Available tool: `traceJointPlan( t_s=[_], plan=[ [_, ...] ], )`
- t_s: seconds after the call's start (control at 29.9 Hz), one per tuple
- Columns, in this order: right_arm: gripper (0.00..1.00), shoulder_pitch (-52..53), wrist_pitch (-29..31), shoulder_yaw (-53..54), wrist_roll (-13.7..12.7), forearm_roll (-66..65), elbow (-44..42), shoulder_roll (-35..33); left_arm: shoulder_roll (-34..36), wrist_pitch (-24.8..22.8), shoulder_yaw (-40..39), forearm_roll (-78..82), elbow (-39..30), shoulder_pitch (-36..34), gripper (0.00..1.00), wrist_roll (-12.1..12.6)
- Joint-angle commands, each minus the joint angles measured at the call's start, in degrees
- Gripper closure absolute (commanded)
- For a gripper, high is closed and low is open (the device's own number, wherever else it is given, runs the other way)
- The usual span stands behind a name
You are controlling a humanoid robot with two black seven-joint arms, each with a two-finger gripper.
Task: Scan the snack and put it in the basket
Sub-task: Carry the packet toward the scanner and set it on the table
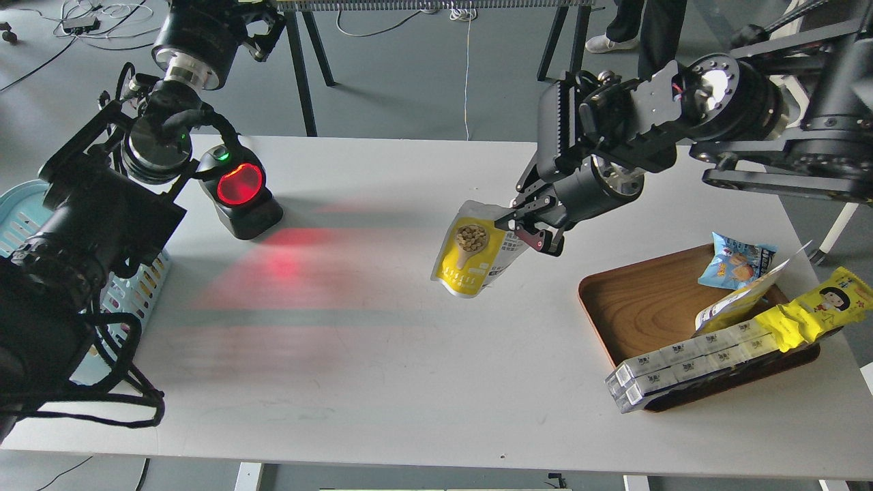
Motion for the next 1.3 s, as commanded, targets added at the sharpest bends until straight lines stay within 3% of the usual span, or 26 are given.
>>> traceJointPlan(
  t_s=[0.0,0.47,1.27],
  plan=[
    [1.0,-1.9,0.0,1.5,0.0,3.0,-4.3,4.9,0.1,-0.1,0.0,0.0,0.0,0.0,0.0,0.1],
    [1.0,-9.3,-0.1,3.3,0.0,3.3,-11.8,13.6,0.0,0.0,0.0,0.0,0.0,0.1,0.0,0.1],
    [0.95,-9.7,-0.1,2.7,0.0,3.1,-12.3,14.3,0.1,-0.3,0.0,0.0,0.0,0.1,0.0,0.1]
  ],
)
